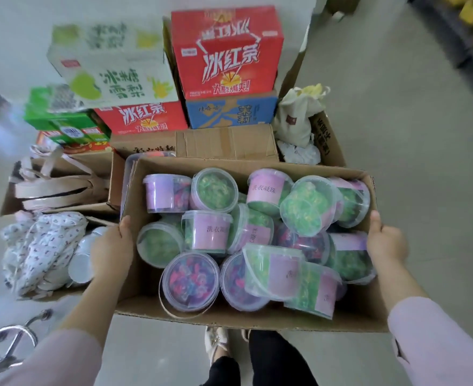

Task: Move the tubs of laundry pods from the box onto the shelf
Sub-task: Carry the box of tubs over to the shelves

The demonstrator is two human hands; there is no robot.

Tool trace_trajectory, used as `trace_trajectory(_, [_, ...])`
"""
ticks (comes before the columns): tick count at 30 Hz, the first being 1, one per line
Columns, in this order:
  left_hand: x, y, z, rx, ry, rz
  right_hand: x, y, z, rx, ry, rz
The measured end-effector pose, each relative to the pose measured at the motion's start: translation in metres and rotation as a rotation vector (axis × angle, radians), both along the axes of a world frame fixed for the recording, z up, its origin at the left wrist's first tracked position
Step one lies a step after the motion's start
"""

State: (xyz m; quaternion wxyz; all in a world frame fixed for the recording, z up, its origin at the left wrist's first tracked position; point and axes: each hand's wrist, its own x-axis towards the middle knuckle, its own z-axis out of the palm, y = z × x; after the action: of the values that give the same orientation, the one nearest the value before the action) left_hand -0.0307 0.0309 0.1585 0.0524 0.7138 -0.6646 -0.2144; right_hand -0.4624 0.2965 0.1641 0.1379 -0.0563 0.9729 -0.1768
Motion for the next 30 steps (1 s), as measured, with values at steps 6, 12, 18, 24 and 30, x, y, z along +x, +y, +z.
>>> trace_trajectory(6, [-0.034,0.026,0.144,-0.187,0.080,-0.258,0.018,0.088,0.139,-0.086,0.056,-0.140])
trace_trajectory(12, [-0.090,0.072,0.216,-0.301,0.116,-0.398,0.019,0.197,0.192,-0.168,0.131,-0.308])
trace_trajectory(18, [-0.166,0.142,0.217,-0.277,0.137,-0.514,-0.012,0.305,0.212,-0.149,0.147,-0.398])
trace_trajectory(24, [-0.255,0.237,0.206,-0.239,0.146,-0.617,-0.048,0.427,0.218,-0.163,0.141,-0.524])
trace_trajectory(30, [-0.359,0.326,0.205,-0.195,0.151,-0.783,-0.071,0.544,0.215,-0.189,0.127,-0.725])
